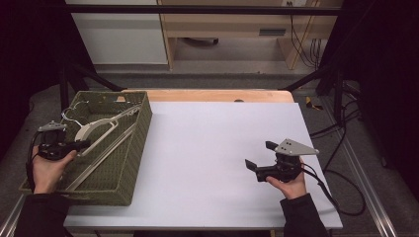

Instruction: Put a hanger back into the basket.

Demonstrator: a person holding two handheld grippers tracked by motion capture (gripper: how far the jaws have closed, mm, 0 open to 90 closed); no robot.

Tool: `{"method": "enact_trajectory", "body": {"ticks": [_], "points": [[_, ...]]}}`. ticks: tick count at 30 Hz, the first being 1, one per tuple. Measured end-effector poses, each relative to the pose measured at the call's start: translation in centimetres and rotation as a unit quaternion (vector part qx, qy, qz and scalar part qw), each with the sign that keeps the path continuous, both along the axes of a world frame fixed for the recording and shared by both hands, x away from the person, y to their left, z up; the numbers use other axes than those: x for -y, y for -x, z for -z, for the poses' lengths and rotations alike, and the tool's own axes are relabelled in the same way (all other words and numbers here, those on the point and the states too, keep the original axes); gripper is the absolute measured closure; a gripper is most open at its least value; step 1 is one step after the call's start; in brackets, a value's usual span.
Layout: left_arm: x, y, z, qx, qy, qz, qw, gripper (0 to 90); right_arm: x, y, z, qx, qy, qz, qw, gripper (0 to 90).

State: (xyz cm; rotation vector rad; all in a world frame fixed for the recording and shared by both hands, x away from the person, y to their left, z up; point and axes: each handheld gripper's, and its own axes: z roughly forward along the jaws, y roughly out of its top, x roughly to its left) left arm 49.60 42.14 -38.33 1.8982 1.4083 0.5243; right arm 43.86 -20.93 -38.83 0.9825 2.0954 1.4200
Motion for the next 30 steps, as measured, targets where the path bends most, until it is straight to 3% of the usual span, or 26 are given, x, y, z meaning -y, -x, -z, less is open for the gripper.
{"method": "enact_trajectory", "body": {"ticks": [8,9,12,14,17,19,25,28,30], "points": [[-0.3,-0.5,0.2,-0.012,-0.025,-0.034,0.999,81.2,-0.1,0.0,0.1,-0.003,0.002,0.0,1.0,4.8],[-0.3,-0.6,0.3,-0.022,-0.038,-0.042,0.9981,78.8,-0.1,0.0,0.1,-0.003,0.001,0.001,1.0,4.8],[-0.6,-0.5,0.4,-0.029,-0.05,-0.058,0.9966,70.5,-0.1,-0.1,0.1,-0.003,0.001,0.001,1.0,4.7],[-0.8,-0.4,0.5,-0.036,-0.042,-0.068,0.9962,65.0,-0.1,-0.1,0.2,-0.001,0.003,0.0,1.0,4.7],[-1.1,-0.4,0.6,-0.047,-0.048,-0.083,0.9942,55.3,-0.2,-0.1,0.2,-0.002,0.004,0.0,1.0,4.7],[-1.2,-0.3,0.6,-0.051,-0.051,-0.086,0.9937,53.7,-0.2,-0.1,0.2,-0.003,0.004,-0.001,1.0,4.7],[-1.1,0.3,0.1,-0.037,-0.045,-0.09,0.9942,49.7,-0.3,-0.2,0.3,-0.004,0.005,-0.001,1.0,4.6],[-0.2,1.2,-1.2,-0.001,-0.034,-0.075,0.9966,47.5,-0.2,-0.1,0.2,-0.004,0.004,0.0,1.0,4.6],[0.7,1.9,-2.0,0.035,-0.026,-0.057,0.9974,44.9,-0.2,-0.1,0.2,-0.002,0.002,-0.001,1.0,4.5]]}}
